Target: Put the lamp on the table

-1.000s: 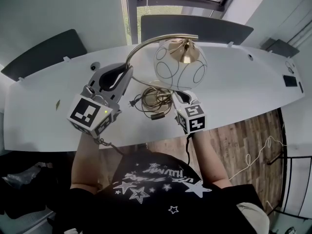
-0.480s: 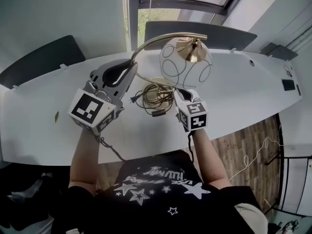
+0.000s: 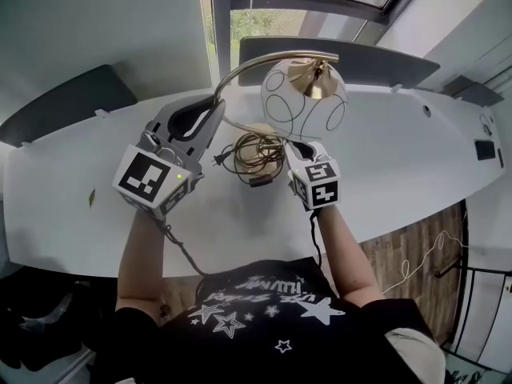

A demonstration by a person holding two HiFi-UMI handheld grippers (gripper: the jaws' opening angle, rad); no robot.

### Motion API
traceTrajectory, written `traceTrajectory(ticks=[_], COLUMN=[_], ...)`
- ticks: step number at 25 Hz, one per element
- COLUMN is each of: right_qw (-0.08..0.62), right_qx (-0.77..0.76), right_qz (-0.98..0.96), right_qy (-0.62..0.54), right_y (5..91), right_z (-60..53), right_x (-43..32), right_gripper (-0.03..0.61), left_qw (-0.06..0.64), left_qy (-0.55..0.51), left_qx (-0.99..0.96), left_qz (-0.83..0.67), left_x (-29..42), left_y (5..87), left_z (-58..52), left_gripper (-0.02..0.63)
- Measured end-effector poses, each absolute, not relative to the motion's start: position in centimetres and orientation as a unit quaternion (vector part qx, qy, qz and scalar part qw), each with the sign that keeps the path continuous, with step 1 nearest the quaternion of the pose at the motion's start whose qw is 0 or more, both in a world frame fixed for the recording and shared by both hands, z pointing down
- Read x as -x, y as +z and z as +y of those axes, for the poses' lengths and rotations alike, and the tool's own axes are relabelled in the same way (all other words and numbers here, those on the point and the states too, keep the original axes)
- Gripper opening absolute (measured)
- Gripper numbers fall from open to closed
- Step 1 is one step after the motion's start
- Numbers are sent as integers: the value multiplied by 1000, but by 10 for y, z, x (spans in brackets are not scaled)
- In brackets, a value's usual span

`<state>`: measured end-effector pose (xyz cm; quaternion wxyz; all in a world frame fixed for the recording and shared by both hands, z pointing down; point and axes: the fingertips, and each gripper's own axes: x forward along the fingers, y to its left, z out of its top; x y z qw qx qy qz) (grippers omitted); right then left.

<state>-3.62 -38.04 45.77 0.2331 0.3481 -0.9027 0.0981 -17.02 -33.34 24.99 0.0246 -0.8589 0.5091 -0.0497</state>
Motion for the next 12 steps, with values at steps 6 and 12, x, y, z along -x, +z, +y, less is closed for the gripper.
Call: traceTrajectory(ticks=[6, 12], right_qw=[236, 238], right_qx=[-327, -313], right_qz=[-910, -914], right_qy=[96, 98], right_y=[464, 473], right_z=[-423, -460], right_x=[42, 55], right_gripper=[41, 41], left_qw=[18, 14], left_qy=[-48, -51], left_qx=[849, 842], left_qz=[526, 537], left_x=[176, 183], left_y=[257, 263], left_z=[-371, -400], left_gripper=[34, 32])
